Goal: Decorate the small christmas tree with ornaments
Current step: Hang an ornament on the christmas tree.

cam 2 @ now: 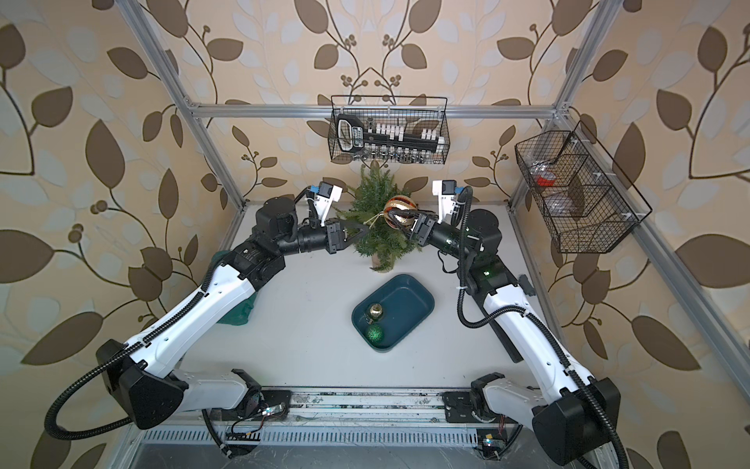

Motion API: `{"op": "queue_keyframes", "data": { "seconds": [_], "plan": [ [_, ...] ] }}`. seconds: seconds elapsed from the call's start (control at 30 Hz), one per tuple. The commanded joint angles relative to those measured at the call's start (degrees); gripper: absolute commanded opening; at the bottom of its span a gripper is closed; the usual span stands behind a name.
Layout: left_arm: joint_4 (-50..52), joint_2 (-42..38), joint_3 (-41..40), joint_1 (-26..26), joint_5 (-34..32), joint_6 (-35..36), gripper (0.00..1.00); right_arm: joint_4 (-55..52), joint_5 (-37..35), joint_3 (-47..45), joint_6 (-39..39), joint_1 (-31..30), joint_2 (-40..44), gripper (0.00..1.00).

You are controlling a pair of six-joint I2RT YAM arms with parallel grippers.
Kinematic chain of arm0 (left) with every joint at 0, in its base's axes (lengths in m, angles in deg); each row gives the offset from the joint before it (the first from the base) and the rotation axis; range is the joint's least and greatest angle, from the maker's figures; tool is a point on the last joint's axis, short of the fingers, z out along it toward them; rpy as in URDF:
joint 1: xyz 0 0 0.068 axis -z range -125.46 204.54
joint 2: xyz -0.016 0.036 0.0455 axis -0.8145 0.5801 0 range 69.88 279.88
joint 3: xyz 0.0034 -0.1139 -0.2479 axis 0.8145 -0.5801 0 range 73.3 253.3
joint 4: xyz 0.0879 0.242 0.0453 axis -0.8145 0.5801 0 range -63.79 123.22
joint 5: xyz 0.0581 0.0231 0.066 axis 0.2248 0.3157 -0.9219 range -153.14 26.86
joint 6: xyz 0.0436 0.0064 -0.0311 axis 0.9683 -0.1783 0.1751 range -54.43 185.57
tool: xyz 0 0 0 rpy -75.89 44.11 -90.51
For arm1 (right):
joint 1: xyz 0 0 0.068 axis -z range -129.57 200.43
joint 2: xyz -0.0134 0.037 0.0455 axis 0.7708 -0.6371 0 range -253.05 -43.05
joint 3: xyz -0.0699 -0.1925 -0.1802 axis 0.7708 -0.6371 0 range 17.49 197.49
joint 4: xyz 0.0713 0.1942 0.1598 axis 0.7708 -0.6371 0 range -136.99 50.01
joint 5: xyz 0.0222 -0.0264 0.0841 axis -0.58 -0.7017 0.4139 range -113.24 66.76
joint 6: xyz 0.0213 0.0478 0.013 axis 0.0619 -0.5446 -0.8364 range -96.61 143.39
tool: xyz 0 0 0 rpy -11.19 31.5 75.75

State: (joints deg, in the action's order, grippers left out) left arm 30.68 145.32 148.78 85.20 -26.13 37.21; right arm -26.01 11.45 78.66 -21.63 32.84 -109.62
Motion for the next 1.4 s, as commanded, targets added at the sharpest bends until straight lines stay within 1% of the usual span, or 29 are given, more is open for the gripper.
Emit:
{"op": "queue_keyframes", "data": {
  "seconds": [0.0, 0.43, 0.5, 0.57, 0.67, 0.9, 1.1, 1.37],
  "plan": [
    [-2.6, -0.5, 1.5, -0.8, 0.4, 0.6, 0.06, 1.3, 0.0, -1.0, -0.5, 0.5, -0.2, 0.6],
    [-3.6, -0.2, 1.2, -1.1, -1.2, 0.6, 0.09, 7.5, -0.3, -1.1, -2.2, 0.5, -2.9, 0.6],
    [-3.7, 0.0, 1.3, -1.1, -1.2, 0.5, 0.08, 7.9, -0.1, -1.3, -2.4, 0.5, -3.2, 0.6],
    [-4.1, -0.2, 1.2, -1.1, -0.9, 0.6, 0.02, 8.4, 0.3, -1.5, -2.4, 0.4, -3.3, 0.6],
    [-4.0, -0.4, 1.2, -1.1, -0.8, 0.7, 0.0, 8.4, 0.9, -1.9, -2.5, 0.2, -2.9, 0.6],
    [-3.1, -1.7, 0.6, -1.1, -1.2, 1.3, 0.0, 6.9, 0.6, -4.2, -1.4, 0.2, 0.6, 0.6],
    [-3.0, -2.0, 0.6, -1.1, -0.7, 1.7, 0.0, 8.1, -0.2, -7.3, -1.3, 0.2, 3.7, 0.61],
    [-2.7, -1.9, 0.9, -1.1, -0.1, 2.1, 0.0, 11.4, -0.9, -8.3, -2.5, 0.1, 2.5, 0.61]
  ]
}}
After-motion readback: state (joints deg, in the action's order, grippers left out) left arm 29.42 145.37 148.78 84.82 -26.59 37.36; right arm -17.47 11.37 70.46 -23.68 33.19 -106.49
